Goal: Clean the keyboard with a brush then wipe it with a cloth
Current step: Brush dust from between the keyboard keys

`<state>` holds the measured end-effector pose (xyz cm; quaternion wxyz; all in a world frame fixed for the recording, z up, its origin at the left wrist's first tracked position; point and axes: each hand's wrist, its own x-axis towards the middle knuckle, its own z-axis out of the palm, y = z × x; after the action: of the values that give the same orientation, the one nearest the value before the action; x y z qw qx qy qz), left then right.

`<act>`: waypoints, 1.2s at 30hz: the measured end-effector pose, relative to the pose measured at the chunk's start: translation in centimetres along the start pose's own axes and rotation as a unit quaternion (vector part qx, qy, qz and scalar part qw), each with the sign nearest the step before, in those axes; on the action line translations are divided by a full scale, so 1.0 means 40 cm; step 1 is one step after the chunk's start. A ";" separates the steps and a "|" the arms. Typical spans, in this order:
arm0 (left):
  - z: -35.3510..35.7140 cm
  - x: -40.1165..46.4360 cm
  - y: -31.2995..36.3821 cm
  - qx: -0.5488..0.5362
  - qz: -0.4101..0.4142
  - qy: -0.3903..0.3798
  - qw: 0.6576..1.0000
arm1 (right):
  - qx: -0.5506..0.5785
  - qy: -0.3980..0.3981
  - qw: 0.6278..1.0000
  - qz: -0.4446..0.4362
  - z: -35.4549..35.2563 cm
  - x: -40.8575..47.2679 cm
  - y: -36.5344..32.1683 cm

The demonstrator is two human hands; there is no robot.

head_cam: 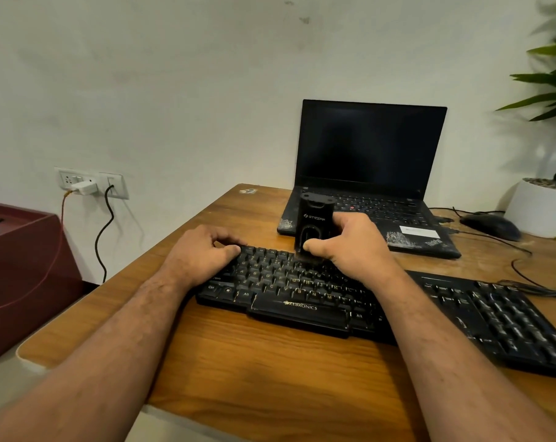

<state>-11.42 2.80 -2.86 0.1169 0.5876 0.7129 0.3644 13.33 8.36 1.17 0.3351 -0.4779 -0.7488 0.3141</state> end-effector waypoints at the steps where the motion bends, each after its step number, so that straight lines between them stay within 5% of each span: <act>1: 0.000 -0.001 0.001 0.000 0.001 -0.001 1.000 | 0.007 -0.020 1.000 -0.001 0.002 -0.006 0.000; 7: -0.009 -0.032 0.010 -0.069 0.024 -0.012 0.997 | -0.018 0.055 0.998 -0.006 -0.002 -0.004 0.003; 11: -0.020 -0.067 0.015 -0.144 0.101 -0.118 0.977 | 0.011 -0.022 1.000 -0.016 0.008 -0.032 -0.006; 16: -0.014 -0.072 0.028 -0.120 0.122 -0.178 0.969 | -0.003 0.042 0.998 -0.039 0.027 -0.036 -0.012; 20: -0.017 -0.081 0.041 -0.042 0.143 -0.175 0.973 | 0.039 -0.035 0.998 -0.045 0.037 -0.053 -0.016; 24: -0.010 -0.100 0.055 0.071 0.140 -0.161 0.974 | 0.010 0.019 0.999 -0.043 0.036 -0.062 -0.025; 29: 0.000 -0.095 0.048 0.032 0.161 -0.151 0.975 | -0.010 -0.141 0.985 -0.100 0.017 -0.079 -0.054; 33: 0.008 -0.090 0.036 0.016 0.150 -0.155 0.976 | -0.056 -0.044 0.992 -0.108 0.018 -0.072 -0.037; 36: 0.010 -0.083 0.032 0.011 0.153 -0.163 0.975 | 0.006 -0.076 0.993 -0.093 0.011 -0.079 -0.036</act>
<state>-9.29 -0.07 -3.19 0.1677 0.7427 0.5896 0.2695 13.26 4.88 1.41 0.3076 -0.3791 -0.8113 0.3218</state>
